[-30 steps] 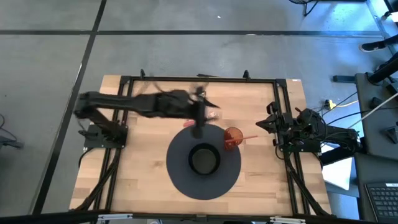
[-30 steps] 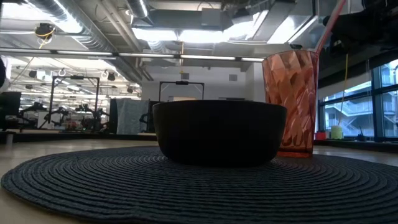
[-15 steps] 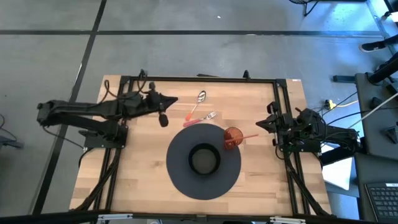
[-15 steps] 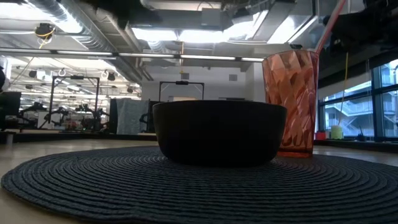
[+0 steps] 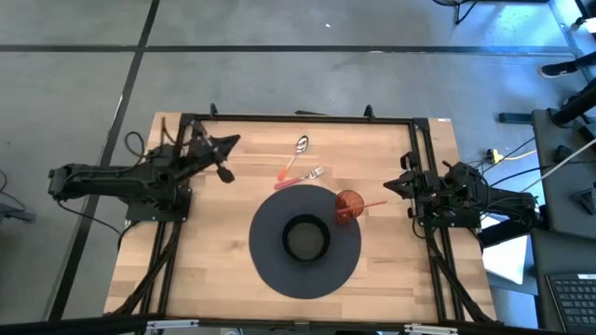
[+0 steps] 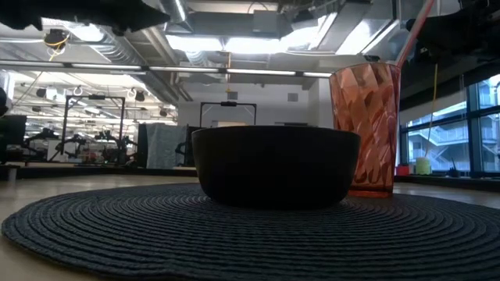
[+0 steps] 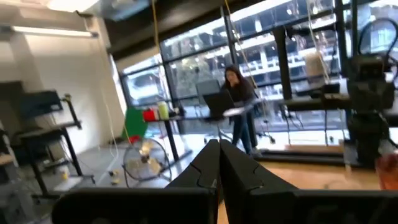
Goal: Pick & Place Utensil
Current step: Put the pink fork into the black bowl
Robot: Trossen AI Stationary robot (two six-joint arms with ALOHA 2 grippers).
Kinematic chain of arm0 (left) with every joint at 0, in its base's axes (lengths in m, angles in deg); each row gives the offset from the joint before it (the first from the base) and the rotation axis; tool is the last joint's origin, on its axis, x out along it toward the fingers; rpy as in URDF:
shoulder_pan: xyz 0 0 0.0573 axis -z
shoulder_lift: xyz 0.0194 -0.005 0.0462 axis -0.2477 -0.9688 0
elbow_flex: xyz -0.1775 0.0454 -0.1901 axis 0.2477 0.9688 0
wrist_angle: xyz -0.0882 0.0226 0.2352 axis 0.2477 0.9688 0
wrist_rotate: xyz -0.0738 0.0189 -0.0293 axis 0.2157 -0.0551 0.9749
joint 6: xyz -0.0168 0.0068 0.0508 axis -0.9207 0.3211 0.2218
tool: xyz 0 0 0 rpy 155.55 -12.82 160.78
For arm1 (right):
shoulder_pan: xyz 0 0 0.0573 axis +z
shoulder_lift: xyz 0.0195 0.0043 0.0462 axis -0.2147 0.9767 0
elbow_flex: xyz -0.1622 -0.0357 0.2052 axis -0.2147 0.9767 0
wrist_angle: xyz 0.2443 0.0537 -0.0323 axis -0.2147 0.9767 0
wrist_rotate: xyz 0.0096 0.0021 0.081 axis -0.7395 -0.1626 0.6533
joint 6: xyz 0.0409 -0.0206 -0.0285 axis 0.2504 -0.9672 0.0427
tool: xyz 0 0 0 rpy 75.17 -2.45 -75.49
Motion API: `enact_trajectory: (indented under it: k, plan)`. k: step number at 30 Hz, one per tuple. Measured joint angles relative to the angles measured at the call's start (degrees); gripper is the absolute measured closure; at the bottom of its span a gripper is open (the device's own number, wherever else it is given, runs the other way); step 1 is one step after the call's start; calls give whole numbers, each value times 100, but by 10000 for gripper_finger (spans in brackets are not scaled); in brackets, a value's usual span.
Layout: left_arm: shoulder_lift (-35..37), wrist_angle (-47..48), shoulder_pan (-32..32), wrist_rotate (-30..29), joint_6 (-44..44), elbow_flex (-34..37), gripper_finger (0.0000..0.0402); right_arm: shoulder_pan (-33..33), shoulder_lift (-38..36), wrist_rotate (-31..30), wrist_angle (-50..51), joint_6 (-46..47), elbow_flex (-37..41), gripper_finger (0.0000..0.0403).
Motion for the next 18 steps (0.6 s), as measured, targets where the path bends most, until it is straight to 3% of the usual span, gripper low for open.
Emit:
enact_trajectory:
  k: [10, 13, 18]
  plan:
    - [1127, 1268, -1, -162, -413, 0, 399, -1, 0, -20, -455, -532, 0, 391]
    - [1142, 1197, 0, -98, -539, 100, 399, -1, 1, -20, -390, -495, 0, 391]
    - [1214, 597, -179, -750, -533, 707, 400, -1, 1, -35, -301, -483, 0, 391]
